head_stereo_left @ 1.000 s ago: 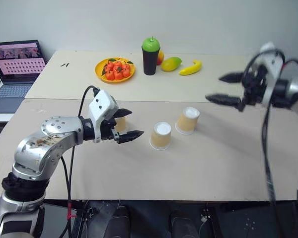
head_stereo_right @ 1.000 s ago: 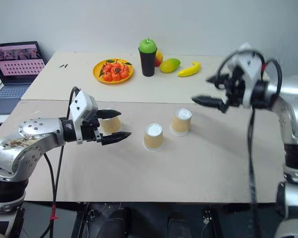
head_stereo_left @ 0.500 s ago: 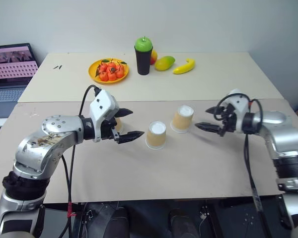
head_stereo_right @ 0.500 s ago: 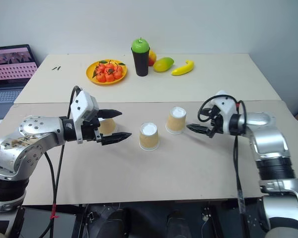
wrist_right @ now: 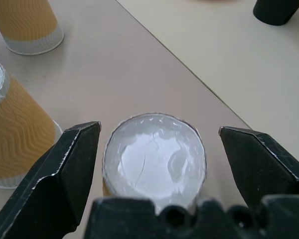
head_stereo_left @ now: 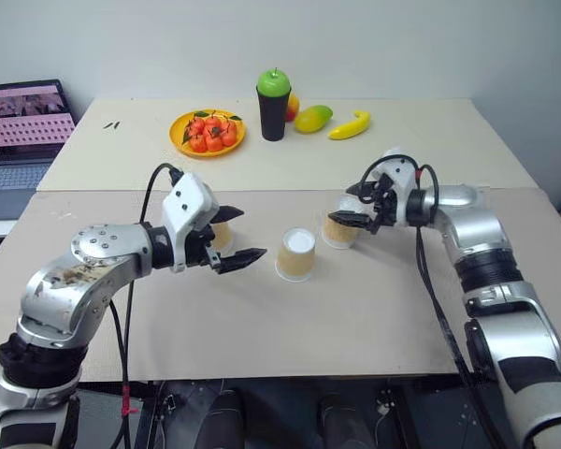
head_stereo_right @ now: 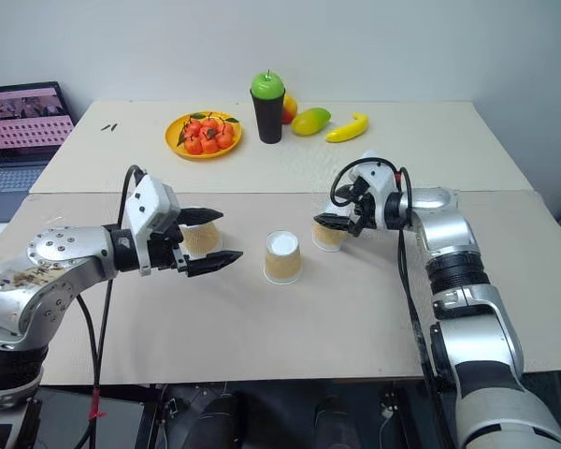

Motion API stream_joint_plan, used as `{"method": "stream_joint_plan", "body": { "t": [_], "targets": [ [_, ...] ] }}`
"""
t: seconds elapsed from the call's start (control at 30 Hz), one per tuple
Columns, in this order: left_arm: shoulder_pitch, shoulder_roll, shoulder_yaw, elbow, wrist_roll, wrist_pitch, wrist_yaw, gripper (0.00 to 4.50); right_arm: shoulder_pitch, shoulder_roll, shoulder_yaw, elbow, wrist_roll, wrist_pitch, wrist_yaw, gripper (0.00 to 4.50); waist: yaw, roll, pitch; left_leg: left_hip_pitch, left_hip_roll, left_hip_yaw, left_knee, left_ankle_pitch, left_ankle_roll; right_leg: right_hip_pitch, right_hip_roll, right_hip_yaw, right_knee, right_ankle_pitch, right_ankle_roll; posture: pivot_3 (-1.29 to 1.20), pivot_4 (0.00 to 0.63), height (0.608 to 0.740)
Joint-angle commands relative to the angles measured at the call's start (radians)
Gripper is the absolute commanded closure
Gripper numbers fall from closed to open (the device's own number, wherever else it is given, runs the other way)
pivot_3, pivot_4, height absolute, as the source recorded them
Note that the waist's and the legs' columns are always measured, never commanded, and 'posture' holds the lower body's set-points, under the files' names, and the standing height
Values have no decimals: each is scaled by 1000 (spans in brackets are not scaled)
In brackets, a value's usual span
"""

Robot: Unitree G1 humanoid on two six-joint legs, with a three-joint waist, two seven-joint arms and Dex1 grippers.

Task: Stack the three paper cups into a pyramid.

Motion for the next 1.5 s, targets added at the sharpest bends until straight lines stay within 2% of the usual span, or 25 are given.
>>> {"method": "stream_joint_plan", "body": {
  "t": [0.03, 0.07, 0.13, 0.27, 0.5, 0.63, 0.8, 1.1, 1.5],
  "targets": [
    [0, 6, 30, -41, -2, -7, 14, 0, -22, -5, -17, 11, -9, -36, 15, 1110, 0, 0, 0, 0, 0, 0, 0, 0, 0, 0, 0, 0, 0, 0, 0, 0, 150, 735],
    [1, 6, 31, -44, -4, -6, 17, 0, -19, -6, -18, 10, -10, -37, 19, 1496, -1, 0, 0, 0, 0, 0, 0, 0, 0, 0, 0, 0, 0, 0, 0, 0, 150, 735],
    [1, 4, 31, -45, -6, -4, 22, 0, -4, -16, -19, -5, -13, -34, 23, 1884, -2, 0, 0, 0, 0, 0, 0, 0, 0, 0, 0, 0, 0, 0, 0, 0, 150, 735],
    [-8, -4, 21, -37, -4, -5, 26, 0, -1, -40, -37, -30, -14, -23, 12, 1884, -2, 0, 0, 0, 0, 0, 0, 0, 0, 0, 0, 0, 1, 0, 0, 0, 150, 735],
    [-28, -20, -6, -19, 7, -18, 16, 0, 18, -149, -79, -252, 58, 122, 93, 1884, 2, 1, 1, 0, 0, 0, 0, 0, 0, 0, 0, 0, 0, 0, 0, 0, 150, 735],
    [-47, -37, -27, 0, 14, -29, 9, 0, 138, -227, -62, -497, 90, 197, 151, 1884, 2, 1, 1, 0, 0, 0, 0, 0, 0, 0, 0, 0, 0, 0, 0, 0, 150, 735],
    [-75, -48, -43, 25, 29, -41, -9, 0, 244, -199, -64, -645, 131, 273, 111, 1884, -3, 1, 1, 0, 0, 0, 1, 0, 0, 0, 0, 0, 1, 0, 0, 0, 150, 735],
    [-91, -50, -36, 33, 29, -34, -12, 0, 256, -136, -22, -647, 119, 260, 70, 1884, 0, 1, 1, 0, 0, 0, 1, 0, 0, 0, 0, 0, 2, 0, 0, 0, 150, 735],
    [-88, -37, -20, 13, 22, -16, -1, 0, 271, -105, 24, -606, 105, 212, 75, 1884, -1, 1, 1, 0, 0, 0, 1, 0, 0, 0, 0, 0, 2, 0, 0, 0, 150, 735]
  ]
}}
